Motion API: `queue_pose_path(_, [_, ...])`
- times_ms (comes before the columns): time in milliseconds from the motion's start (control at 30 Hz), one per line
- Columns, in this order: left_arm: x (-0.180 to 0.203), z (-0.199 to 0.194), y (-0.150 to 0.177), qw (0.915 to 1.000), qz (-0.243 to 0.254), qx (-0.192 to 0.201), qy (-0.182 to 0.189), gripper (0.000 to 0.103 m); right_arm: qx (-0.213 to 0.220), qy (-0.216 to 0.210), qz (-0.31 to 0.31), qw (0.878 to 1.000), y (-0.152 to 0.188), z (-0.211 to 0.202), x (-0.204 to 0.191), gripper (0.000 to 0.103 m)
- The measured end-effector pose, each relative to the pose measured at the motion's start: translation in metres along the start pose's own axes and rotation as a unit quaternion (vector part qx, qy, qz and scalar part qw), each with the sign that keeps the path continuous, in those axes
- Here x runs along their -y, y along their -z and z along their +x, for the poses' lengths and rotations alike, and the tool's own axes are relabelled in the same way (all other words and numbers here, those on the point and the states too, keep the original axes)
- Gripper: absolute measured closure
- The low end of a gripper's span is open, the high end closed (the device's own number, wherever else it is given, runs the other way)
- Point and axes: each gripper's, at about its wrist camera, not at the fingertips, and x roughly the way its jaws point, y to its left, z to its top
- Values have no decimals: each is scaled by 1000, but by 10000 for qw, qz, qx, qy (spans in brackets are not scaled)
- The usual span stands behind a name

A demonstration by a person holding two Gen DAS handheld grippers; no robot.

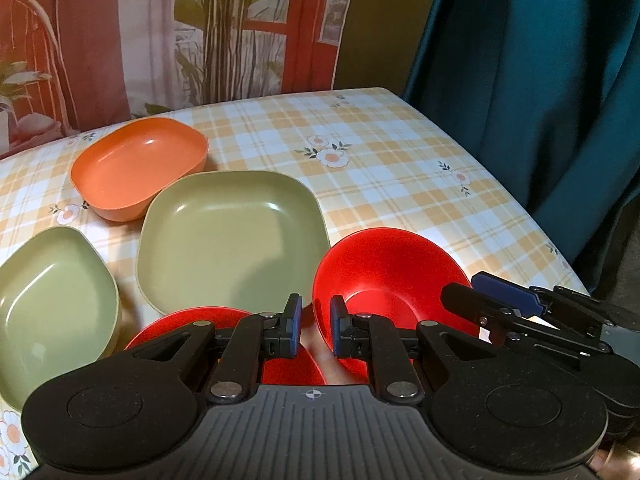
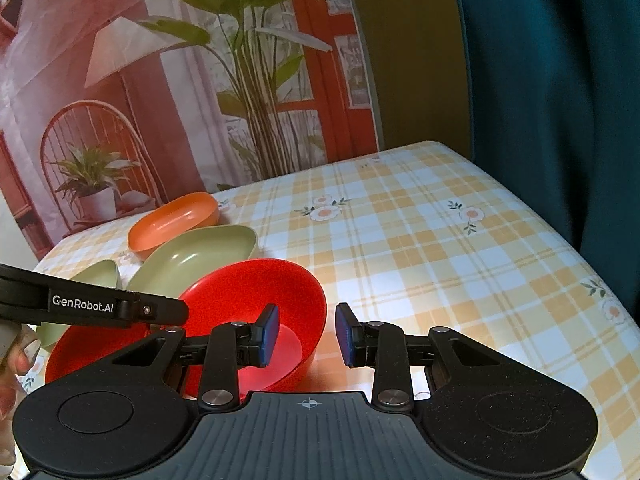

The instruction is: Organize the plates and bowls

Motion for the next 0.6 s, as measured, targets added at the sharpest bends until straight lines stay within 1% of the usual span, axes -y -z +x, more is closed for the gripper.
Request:
queue_pose_path(167, [3,3,0,10000,48,-28,18,85,-74,50,85,9999,1,3,3,75])
queue_pose_path(433, [7,7,2,9999,118,-61,73,85,-201,-15,177,9996,3,6,5,90])
queue_pose_path(600, [8,6,2,9998,172,26,90,85,-162,-10,215,9996,-1,4,6,92])
